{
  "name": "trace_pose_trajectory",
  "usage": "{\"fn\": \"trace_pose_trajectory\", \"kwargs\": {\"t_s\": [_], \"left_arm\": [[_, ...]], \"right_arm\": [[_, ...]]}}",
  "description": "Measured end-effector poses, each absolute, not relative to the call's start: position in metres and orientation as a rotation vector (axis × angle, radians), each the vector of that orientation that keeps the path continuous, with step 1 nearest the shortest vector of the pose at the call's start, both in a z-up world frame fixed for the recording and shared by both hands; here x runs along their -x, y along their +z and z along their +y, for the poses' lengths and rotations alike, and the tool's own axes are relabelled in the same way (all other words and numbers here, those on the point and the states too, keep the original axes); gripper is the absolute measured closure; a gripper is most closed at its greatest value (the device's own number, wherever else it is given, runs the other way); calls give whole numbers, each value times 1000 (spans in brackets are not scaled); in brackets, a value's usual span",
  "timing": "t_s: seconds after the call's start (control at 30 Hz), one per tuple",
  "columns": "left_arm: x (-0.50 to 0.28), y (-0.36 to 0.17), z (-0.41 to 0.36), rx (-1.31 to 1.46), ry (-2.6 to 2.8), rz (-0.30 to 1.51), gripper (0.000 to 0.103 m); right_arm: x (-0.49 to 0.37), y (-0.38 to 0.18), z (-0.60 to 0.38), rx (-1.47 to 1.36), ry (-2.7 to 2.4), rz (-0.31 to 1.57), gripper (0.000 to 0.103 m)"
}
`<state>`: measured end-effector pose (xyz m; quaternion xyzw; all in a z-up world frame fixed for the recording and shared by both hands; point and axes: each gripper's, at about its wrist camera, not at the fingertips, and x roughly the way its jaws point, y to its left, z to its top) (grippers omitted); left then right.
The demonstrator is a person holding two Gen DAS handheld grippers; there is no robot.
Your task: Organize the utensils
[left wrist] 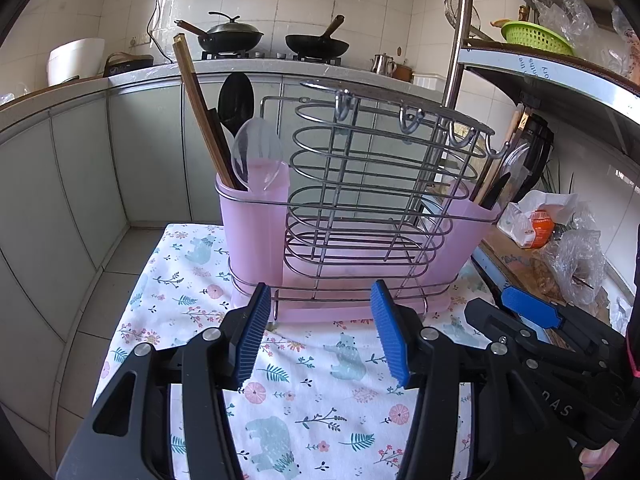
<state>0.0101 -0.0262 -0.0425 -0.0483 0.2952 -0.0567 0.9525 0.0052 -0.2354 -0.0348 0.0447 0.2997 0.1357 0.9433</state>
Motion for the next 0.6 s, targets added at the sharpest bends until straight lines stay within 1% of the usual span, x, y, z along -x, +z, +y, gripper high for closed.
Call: {"fn": "trace_pose_trajectory", "kwargs": {"t_s": [0.6], "left_arm": [[-13, -46, -23, 99, -126, 614, 51]], "right_arm": [[-9, -34, -238, -98, 275, 623, 49]]}}
